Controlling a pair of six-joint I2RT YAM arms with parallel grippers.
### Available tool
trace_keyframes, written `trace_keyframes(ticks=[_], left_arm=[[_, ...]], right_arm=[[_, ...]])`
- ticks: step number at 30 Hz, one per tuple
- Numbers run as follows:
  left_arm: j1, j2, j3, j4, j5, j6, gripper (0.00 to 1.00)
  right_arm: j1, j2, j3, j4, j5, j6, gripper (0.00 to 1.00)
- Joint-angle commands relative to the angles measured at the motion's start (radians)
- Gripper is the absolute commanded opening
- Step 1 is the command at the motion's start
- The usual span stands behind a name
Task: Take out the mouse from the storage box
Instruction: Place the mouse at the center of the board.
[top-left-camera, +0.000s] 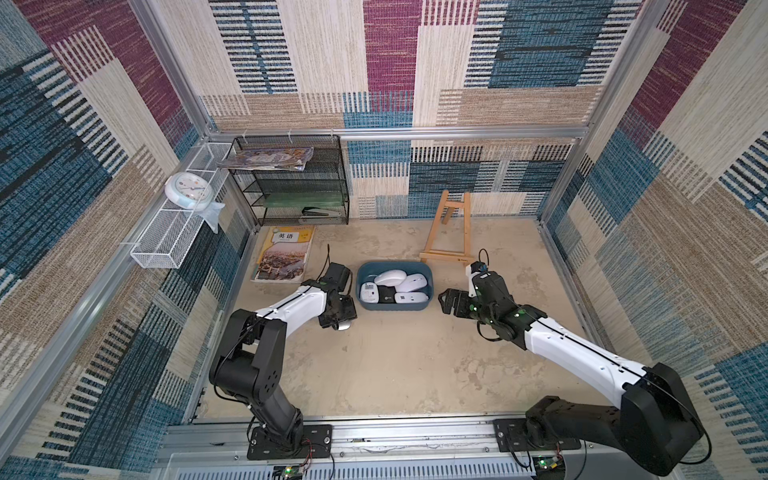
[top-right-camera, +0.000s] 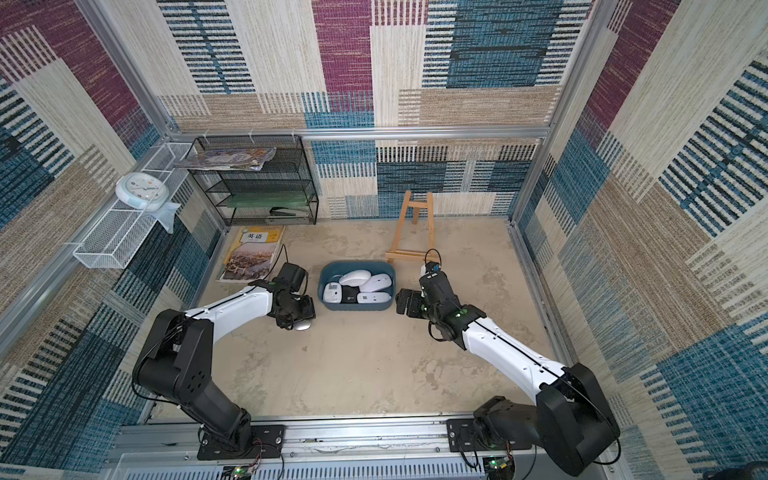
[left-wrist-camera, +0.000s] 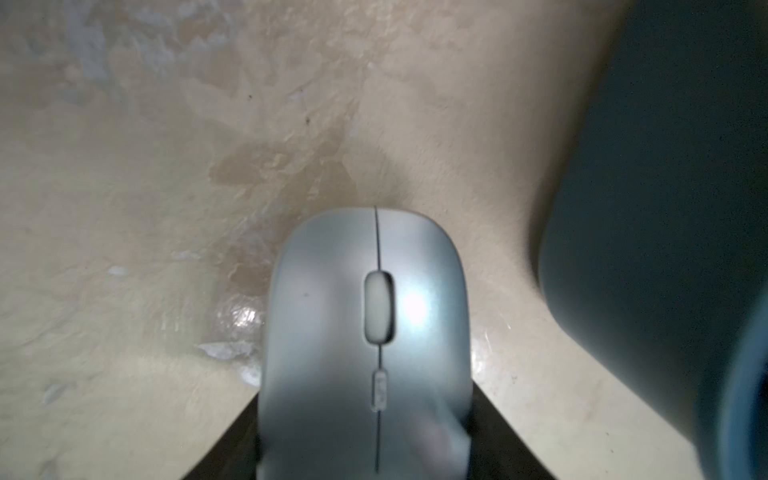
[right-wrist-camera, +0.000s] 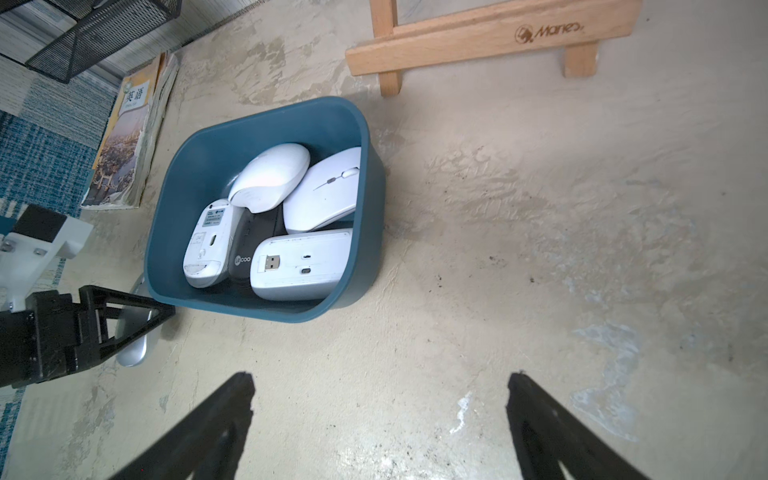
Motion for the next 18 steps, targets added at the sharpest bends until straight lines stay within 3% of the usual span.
trace_keyframes(ticks=[1,7,10,18], left_arm=[[0.003,0.009,-0.002,0.031,-0.002,-0.008,0.67],[0.009,0.014,-0.013,0.037,-0.022,-0.005,0.86],[0.008,-0.050,-0.051,0.054,-0.052,-0.014,0.88],[0.007,-0.506,-0.356,0.255,-0.121,-0.018,0.91]], right_arm=[[0.005,0.024,0.038,-0.022,-0.016,-0.012,0.98],[0.012,0.066,0.077,-0.030,-0.016,-0.013,0.97],[0.017,0.093,0.106,-0.042,-0.005,-0.034,0.98],[0.079,0.268,0.321,-0.153,0.012,-0.158,0.97]])
